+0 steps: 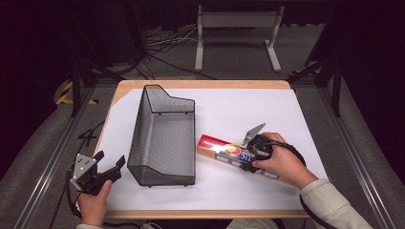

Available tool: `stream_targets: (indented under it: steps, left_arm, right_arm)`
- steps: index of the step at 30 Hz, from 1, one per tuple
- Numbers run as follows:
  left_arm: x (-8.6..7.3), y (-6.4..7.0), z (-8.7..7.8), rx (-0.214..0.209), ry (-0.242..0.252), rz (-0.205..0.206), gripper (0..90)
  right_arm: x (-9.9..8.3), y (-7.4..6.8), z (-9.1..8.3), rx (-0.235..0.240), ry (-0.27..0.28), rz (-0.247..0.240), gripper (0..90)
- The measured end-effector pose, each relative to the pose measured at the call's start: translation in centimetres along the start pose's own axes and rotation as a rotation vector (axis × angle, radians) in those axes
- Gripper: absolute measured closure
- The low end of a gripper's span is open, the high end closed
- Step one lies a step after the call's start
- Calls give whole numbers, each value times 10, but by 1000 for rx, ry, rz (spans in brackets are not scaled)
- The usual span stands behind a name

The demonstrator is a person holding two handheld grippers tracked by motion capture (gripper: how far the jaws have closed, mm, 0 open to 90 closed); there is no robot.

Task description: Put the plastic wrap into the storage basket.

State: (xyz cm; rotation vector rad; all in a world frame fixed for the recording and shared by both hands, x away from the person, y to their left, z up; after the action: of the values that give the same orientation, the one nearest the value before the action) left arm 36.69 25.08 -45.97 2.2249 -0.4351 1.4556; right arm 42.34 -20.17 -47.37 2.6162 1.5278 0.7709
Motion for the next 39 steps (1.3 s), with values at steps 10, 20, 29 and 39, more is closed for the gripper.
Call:
stream_targets:
  steps: [10,20,29,39]
  left_arm:
    - [0,0,0,0,3,1,207]
    - [0,-1,0,2,4,-3,208]
    - [0,-1,0,3,4,-2,207]
    - [0,-1,0,5,2,0,208]
  right_arm:
    - [-5,-3,1,-2,-85,-54,392]
    - [-3,-4,-4,6,-84,-59,403]
    - [7,0,-24,0,-38,-37,403]
    - [21,8,-52,-7,15,3,403]
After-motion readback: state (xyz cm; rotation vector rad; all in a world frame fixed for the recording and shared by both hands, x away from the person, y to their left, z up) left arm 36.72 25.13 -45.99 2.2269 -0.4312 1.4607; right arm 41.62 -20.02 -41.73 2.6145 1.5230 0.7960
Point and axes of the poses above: each handheld gripper's, and its own axes: z roughly forward along the jaws, x roughly out of its top, y roughly to its right, the point moved 7 cm from there along z, roughly forward along the jaws, and after that the axes turned 14 degrees about -x, right-handed, at the moved point
